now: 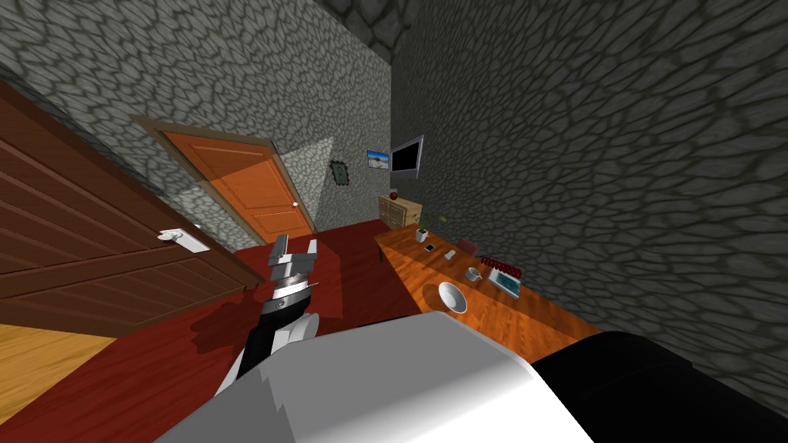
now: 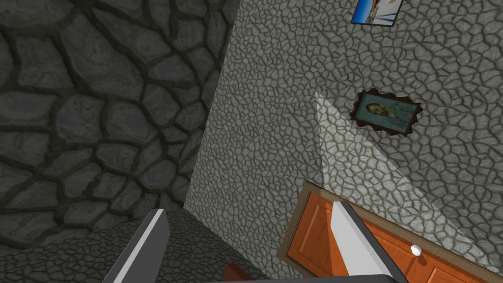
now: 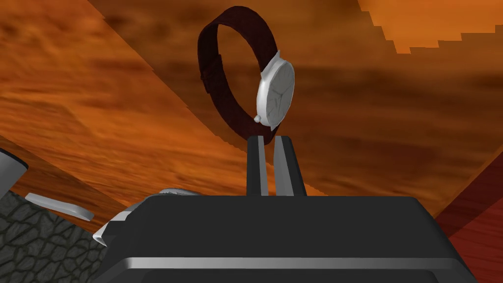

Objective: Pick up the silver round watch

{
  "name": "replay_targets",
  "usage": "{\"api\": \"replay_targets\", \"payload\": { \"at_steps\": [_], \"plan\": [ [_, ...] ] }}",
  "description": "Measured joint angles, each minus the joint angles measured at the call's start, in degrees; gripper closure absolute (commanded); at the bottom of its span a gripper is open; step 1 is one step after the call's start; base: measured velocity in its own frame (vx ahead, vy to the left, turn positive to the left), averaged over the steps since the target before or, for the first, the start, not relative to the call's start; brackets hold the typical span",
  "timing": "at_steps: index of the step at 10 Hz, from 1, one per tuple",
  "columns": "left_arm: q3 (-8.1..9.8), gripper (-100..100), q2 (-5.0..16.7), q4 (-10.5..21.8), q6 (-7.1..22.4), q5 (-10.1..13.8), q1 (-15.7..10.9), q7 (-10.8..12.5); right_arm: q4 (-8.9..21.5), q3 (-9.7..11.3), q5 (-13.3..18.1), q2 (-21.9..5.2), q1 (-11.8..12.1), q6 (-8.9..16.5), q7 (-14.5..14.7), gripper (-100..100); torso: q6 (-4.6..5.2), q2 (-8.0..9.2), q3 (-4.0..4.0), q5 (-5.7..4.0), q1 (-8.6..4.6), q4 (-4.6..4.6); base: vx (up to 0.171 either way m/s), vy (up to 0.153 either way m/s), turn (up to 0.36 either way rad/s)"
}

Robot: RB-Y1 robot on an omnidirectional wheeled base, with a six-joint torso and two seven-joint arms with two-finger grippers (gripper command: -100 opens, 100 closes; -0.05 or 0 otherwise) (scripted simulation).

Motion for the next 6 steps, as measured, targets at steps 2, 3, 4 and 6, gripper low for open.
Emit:
{"api": "replay_targets", "payload": {
  "at_steps": [2,3,4,6],
  "plan": [
    [0.0,0,0.0,0.0,0.0,0.0,0.0,0.0,-1.3,0.5,0.5,-1.1,1.5,-1.1,-1.0,100,-0.05,-0.02,-0.01,0.01,0.12,0.01,0.031,0.081,-0.008],
    [0.0,0,0.0,0.0,0.0,0.0,0.0,0.0,0.7,-1.2,0.1,-1.7,1.0,-2.6,0.2,100,-0.03,-0.02,-0.01,0.03,0.05,0.0,0.023,0.055,-0.019],
    [0.0,0,0.0,0.0,0.0,0.0,0.0,0.0,0.7,-1.4,0.1,-2.2,1.4,-3.5,0.7,100,-0.04,0.01,0.0,0.0,-0.02,0.01,0.011,0.02,-0.004],
    [0.0,0,0.0,0.0,0.0,0.0,0.0,0.0,-0.6,-0.6,0.4,-2.5,2.2,-3.3,-0.7,0,-0.06,0.07,0.04,-0.05,-0.22,0.03,0.0,0.0,0.0]
  ]
}}
